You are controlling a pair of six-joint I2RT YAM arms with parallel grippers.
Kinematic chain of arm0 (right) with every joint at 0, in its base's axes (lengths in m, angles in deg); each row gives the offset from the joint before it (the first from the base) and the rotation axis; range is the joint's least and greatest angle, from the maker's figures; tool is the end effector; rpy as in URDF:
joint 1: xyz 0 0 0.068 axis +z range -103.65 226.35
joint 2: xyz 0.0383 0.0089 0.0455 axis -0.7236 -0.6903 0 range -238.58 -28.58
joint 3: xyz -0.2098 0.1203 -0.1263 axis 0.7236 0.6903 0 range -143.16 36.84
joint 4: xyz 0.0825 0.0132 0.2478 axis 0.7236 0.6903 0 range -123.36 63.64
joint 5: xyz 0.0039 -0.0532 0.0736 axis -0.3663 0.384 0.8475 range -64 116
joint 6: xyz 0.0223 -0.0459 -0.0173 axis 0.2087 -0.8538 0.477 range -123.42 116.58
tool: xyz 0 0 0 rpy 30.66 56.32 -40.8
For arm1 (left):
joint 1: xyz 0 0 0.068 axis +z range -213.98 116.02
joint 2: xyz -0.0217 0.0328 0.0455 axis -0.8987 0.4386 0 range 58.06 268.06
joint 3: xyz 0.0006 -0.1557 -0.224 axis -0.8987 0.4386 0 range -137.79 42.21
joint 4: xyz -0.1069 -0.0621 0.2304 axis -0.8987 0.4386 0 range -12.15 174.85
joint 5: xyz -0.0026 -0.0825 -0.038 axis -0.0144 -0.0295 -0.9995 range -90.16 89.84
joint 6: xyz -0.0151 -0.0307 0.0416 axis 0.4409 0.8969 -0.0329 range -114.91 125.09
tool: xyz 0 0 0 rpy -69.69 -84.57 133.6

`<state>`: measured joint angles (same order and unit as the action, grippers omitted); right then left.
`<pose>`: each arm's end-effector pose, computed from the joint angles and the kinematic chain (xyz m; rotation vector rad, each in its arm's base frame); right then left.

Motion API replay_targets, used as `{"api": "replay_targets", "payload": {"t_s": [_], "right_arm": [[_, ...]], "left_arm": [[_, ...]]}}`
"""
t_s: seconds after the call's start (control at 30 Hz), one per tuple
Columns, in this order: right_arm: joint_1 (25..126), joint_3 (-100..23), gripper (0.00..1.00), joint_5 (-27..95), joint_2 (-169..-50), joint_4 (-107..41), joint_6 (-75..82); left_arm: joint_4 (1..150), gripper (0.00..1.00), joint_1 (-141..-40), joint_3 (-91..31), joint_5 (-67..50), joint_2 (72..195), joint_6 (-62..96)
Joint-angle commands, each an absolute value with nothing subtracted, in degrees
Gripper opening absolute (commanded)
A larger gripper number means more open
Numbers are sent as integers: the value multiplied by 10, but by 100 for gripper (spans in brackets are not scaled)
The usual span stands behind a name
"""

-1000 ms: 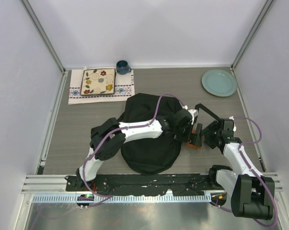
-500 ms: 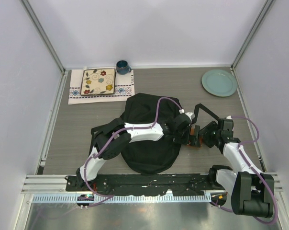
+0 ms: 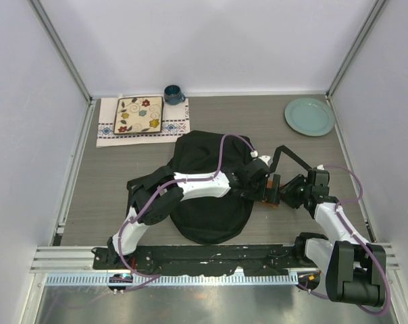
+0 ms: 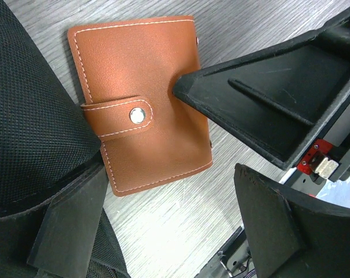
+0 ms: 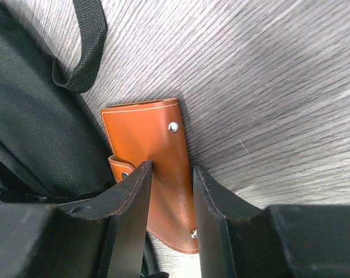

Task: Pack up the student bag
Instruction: Pick up the personal item from the center of the board.

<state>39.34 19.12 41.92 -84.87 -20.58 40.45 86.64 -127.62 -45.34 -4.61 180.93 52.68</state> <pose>0.1700 -0.0110 0.1428 0.9706 2.3280 0.6134 0.2091 -0.4281 0.1663 0.4029 2.5542 -0.9599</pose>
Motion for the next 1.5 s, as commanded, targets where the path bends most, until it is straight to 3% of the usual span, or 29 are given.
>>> {"api": "replay_targets", "payload": {"t_s": [0.0,0.5,0.7,0.97,1.1,1.47], "right_arm": [[394,193,38,478,-848,-242,405],[393,198,47,496,-801,-252,422],[393,194,37,487,-813,-240,410],[393,176,13,474,-831,-215,390],[393,150,10,445,-814,-183,385],[394,76,9,424,-754,-125,385]], "left_arm": [[886,93,-1269,-466,-53,1833,511],[880,91,-1267,-461,-72,1831,502],[878,90,-1265,-450,-69,1817,496],[870,94,-1265,-423,-42,1748,476],[874,100,-1265,-409,-6,1686,465],[963,100,-1247,-398,157,1513,372]]}}
